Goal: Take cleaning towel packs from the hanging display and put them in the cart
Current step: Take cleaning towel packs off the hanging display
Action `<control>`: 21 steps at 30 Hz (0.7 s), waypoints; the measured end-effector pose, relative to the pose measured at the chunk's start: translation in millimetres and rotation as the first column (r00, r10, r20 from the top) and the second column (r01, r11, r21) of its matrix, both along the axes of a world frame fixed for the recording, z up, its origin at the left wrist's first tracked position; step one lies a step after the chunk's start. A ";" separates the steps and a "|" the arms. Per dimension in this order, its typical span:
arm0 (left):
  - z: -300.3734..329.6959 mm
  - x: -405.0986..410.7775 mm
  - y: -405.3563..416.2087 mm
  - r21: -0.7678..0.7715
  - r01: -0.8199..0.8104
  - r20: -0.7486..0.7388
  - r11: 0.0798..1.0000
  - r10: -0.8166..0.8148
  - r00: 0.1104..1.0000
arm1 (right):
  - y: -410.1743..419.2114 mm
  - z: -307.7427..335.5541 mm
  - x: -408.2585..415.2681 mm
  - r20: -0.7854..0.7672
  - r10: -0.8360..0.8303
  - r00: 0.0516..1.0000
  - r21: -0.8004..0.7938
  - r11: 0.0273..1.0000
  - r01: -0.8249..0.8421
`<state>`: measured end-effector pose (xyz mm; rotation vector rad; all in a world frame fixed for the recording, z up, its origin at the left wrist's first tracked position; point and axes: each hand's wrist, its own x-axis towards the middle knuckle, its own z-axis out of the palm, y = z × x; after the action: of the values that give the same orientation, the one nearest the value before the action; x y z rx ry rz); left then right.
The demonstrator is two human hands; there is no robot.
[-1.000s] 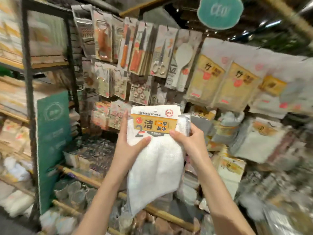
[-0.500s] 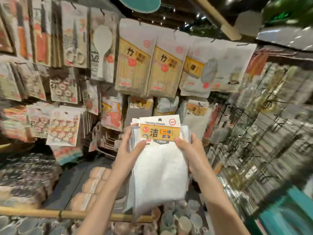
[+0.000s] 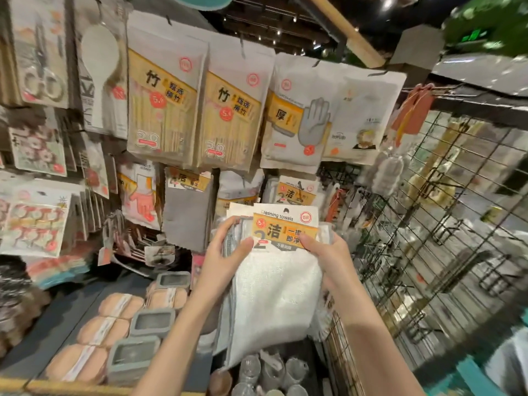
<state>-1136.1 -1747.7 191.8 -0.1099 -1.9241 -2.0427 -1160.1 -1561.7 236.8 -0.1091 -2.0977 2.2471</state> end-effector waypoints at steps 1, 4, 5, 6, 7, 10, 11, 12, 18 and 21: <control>0.6 -3.8 0.5 0.002 -0.002 -0.009 1.000 0.002 1.000 | 1.9 -0.2 -4.8 0.005 0.006 1.000 -0.018 1.000 -0.006; -3.0 -18.2 -5.8 -0.003 -0.013 -0.021 1.000 0.013 1.000 | 2.9 -2.5 -17.6 0.008 0.042 0.999 -0.055 0.998 -0.042; -5.4 -22.4 -8.9 0.003 -0.011 -0.023 1.000 0.011 1.000 | 2.0 -4.1 -21.3 0.002 0.053 0.999 -0.057 0.997 -0.053; -7.9 -26.3 -12.0 0.007 -0.007 -0.022 1.000 0.007 1.000 | 0.7 -5.8 -24.1 -0.007 0.054 0.999 -0.060 0.997 -0.055; -9.7 -30.2 -14.4 0.012 0.001 -0.026 1.000 0.000 1.000 | -1.0 -7.4 -27.1 -0.017 0.050 0.999 -0.066 0.996 -0.051; -11.2 -39.9 -18.2 0.057 0.011 -0.042 0.998 -0.009 0.999 | -3.9 -12.2 -34.6 -0.039 0.016 0.999 -0.065 0.998 -0.018; -10.4 -42.5 -19.1 0.057 0.008 -0.045 0.998 -0.005 0.999 | -4.4 -13.9 -36.8 -0.054 0.001 0.999 -0.059 0.998 -0.004; -10.7 -45.7 -19.9 0.052 0.005 -0.048 0.999 -0.003 0.999 | -4.5 -15.7 -39.2 -0.070 -0.019 0.997 -0.054 0.998 0.016; -9.0 -58.0 -27.5 0.079 -0.001 -0.047 0.997 0.005 0.999 | 5.1 -20.3 -67.0 -0.100 -0.192 0.976 0.048 0.979 0.197; -5.4 -62.3 -23.8 0.070 -0.006 -0.074 0.998 0.011 0.997 | 8.7 -25.3 -86.2 -0.102 -0.244 0.964 0.121 0.959 0.256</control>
<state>-1198.4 -1771.5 186.4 -0.1586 -1.8047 -2.0677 -1246.3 -1553.0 211.5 -0.2509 -2.0523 1.9286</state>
